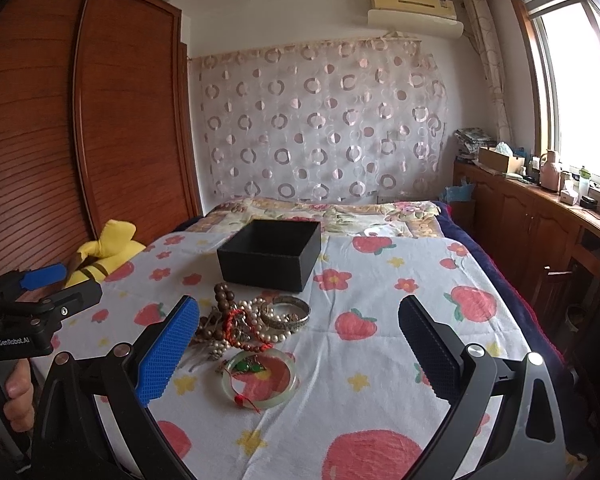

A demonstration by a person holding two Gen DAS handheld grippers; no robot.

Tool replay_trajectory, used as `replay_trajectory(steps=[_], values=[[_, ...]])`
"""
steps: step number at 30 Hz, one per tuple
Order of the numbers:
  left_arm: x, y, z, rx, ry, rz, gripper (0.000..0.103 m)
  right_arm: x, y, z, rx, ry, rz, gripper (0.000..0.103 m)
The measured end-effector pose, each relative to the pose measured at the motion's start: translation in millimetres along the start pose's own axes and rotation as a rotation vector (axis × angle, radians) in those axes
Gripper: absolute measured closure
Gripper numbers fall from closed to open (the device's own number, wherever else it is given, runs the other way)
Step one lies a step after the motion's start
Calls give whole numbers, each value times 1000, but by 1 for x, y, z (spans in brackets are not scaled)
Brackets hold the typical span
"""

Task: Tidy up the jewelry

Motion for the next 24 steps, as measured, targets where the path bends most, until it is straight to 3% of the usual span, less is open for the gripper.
replay_trajectory(steps=[2, 6, 13, 24], values=[[1, 9, 1, 19, 13, -21, 8, 3, 5, 1, -4, -6, -10, 3], [0, 23, 0, 57, 14, -52, 8, 11, 20, 4, -31, -23, -51, 20], [-5, 47, 1, 93, 38, -105, 8, 24, 43, 4, -59, -49, -122, 27], [-21, 102, 9, 169, 52, -236, 30, 35, 62, 4, -83, -61, -185, 30]])
Point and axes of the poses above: each gripper's, at about its wrist camera, not at the fingertips, and y roughly the way its jaws point, z to its right, x to its underside, the point moved 5 cm from there along y, roughly the way its jaws point, and after that the axes turned 15 degrees about -z, right-handed, at the moved point
